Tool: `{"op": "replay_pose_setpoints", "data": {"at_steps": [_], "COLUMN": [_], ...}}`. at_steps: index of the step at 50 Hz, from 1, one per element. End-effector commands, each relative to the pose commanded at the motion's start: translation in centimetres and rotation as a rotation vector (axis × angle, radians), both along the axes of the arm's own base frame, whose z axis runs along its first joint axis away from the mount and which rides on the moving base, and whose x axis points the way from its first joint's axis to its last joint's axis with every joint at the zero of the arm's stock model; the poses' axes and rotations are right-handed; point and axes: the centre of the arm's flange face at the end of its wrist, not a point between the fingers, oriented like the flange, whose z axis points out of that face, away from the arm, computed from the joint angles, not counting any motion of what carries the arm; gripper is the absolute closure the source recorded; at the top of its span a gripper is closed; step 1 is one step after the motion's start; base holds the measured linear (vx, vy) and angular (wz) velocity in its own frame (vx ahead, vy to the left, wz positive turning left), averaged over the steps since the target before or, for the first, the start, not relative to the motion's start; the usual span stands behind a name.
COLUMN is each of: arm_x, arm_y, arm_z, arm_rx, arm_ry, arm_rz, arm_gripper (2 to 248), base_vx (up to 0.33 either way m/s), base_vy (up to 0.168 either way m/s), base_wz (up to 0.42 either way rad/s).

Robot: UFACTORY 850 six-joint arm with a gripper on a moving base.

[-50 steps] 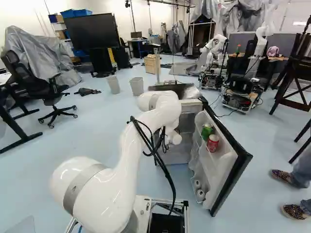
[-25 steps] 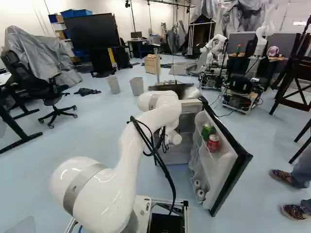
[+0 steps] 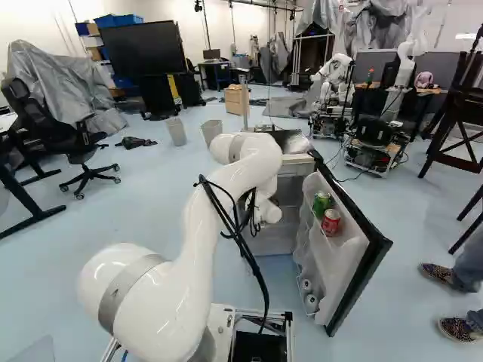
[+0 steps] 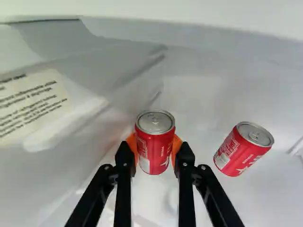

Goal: Grab a drink from the fridge

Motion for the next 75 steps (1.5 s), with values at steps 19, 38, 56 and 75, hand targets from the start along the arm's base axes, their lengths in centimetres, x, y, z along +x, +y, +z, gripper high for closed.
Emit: {"op": "replay_pose_setpoints", "data": {"at_steps": [19, 38, 56, 75], "arm_x": [-3.6, -7.3, -10.8, -14.4], "arm_y": [0.2, -0.1, -0.9, -1.9], "arm_z": [0.9, 1.7, 2.4, 3.3], "arm_rx": [0.022, 0.045, 0.067, 0.092], "arm_ry": [0.062, 0.121, 0.174, 0.219], "arm_rz": [-0.017, -0.046, -0.130, -0.236], "arm_gripper": [158, 158, 158, 158], "base_vx": [0.000, 0.000, 0.000, 0.000], "base_vy": [0.000, 0.000, 0.000, 0.000], "base_wz": [0.000, 0.000, 0.000, 0.000]}}
